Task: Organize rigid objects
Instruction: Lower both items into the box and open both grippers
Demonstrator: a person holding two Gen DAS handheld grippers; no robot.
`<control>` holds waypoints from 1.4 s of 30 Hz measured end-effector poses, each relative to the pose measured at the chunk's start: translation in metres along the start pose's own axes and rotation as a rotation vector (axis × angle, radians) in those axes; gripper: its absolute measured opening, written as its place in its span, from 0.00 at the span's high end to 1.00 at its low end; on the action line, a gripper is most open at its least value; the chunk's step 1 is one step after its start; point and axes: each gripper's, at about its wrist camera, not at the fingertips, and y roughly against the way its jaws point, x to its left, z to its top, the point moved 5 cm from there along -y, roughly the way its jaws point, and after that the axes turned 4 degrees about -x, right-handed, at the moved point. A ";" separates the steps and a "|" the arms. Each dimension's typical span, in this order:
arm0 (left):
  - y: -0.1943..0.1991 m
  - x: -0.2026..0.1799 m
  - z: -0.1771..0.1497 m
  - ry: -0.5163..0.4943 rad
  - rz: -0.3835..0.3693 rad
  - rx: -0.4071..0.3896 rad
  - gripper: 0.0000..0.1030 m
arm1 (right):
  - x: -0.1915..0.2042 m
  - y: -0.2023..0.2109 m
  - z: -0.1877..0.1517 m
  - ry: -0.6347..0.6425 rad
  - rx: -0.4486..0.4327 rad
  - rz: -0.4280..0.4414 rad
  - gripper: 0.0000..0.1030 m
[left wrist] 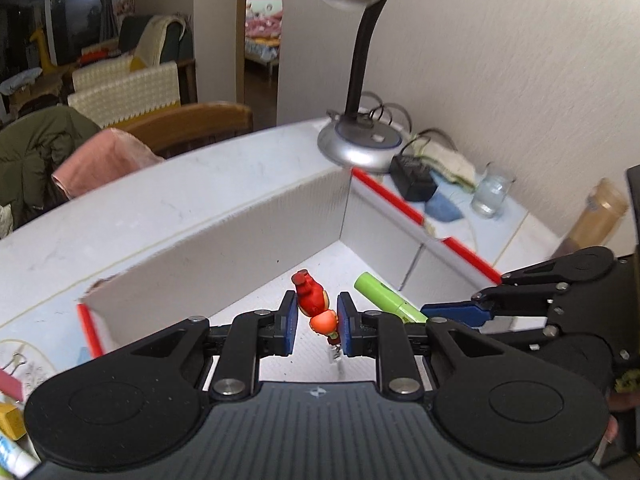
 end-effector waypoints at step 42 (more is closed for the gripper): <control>-0.071 0.007 -0.010 -0.029 0.039 0.196 0.41 | -0.004 -0.043 -0.010 0.079 0.110 0.051 0.58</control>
